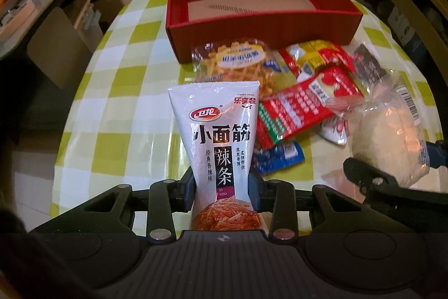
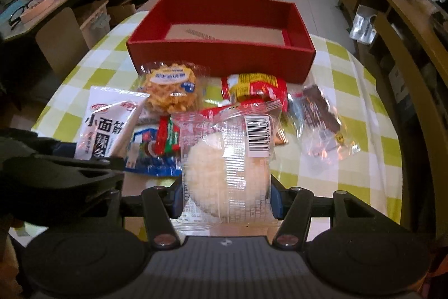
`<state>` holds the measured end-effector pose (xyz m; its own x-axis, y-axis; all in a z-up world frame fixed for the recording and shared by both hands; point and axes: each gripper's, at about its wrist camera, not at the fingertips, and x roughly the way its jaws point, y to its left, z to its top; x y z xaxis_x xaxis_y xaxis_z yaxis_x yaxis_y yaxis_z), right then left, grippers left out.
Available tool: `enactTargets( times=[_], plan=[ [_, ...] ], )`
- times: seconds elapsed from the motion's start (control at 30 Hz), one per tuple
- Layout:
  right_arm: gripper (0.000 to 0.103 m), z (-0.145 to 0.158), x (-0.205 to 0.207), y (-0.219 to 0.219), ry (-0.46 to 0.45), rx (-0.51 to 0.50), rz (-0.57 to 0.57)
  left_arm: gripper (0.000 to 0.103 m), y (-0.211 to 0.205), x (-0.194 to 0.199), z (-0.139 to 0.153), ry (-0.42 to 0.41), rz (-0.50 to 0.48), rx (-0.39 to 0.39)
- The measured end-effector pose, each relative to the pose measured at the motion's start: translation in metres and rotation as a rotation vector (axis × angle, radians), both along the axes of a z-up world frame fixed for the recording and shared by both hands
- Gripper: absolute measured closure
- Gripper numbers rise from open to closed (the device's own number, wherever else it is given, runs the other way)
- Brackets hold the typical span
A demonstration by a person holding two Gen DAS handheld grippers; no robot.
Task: Organize snacks
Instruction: 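Carry the white bag and the wrapped bun over the red box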
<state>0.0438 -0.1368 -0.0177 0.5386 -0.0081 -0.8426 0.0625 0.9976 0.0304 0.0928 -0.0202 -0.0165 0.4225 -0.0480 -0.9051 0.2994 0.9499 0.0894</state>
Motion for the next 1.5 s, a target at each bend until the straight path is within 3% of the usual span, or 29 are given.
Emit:
enactTargets(
  times=[0.87, 1.5],
  plan=[
    [0.041, 0.022, 0.094, -0.054, -0.09, 0.041, -0.082, 0.058, -0.037, 0.09, 0.02, -0.078, 0.025, -0.047],
    [0.041, 0.015, 0.175, -0.074, -0.123, 0.05, -0.128, 0.058, -0.05, 0.169, 0.022, -0.132, 0.066, -0.059]
  ],
)
